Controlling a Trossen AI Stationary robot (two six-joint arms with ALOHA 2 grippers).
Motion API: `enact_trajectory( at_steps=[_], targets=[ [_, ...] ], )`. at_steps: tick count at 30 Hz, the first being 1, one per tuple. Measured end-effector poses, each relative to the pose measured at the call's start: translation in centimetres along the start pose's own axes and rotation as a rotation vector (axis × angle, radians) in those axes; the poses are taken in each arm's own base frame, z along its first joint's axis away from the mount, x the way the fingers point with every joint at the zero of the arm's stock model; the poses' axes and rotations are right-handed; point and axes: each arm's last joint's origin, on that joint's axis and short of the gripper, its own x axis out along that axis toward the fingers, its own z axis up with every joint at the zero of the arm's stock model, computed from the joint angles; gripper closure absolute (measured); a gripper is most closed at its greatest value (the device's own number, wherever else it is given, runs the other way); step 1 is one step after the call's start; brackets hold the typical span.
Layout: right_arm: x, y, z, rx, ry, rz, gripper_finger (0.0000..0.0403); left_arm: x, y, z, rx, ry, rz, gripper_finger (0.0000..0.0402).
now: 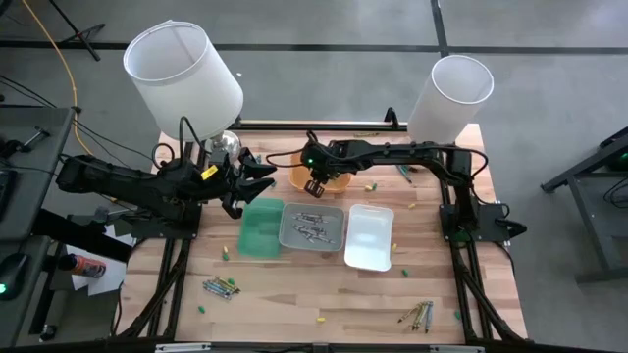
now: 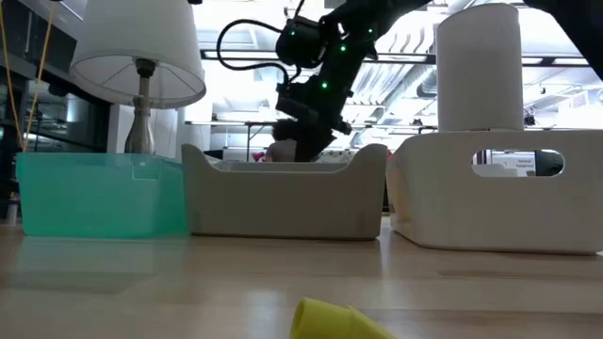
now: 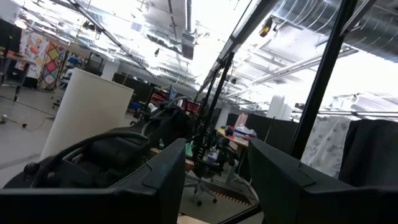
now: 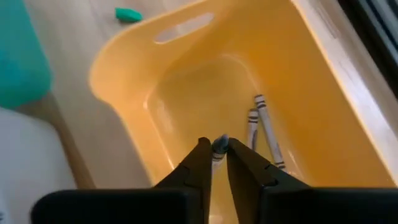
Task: Sort crayons
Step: Put the gray crayon into the yellow bin, then put the green crayon into the white bin
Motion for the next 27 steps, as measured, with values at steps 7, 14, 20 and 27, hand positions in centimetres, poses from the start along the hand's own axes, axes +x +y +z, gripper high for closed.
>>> enact_trajectory(
  at_steps=[7, 14, 20, 27],
  targets=[
    [-1.4, -0.4, 0.4, 0.054, -0.034, 0.003, 0.0276, 0.0, 0.0, 0.0, 0.0, 0.003, 0.001, 0.0241],
    [-7.0, -0.9, 0.9, -0.066, -0.118, 0.136, 0.0213, 0.0, 0.0, -0.2, 0.003, 0.016, 0.005, 0.0241],
    [-11.5, 0.2, -0.2, -0.164, -0.134, 0.176, 0.0206, 0.0, 0.2, -0.6, 0.011, 0.058, 0.019, 0.0241],
    [-14.2, 1.8, -5.3, -0.132, -0.257, 0.195, 0.0206, 0.0, 0.3, -0.8, 0.016, 0.086, 0.028, 0.0241]
  ],
)
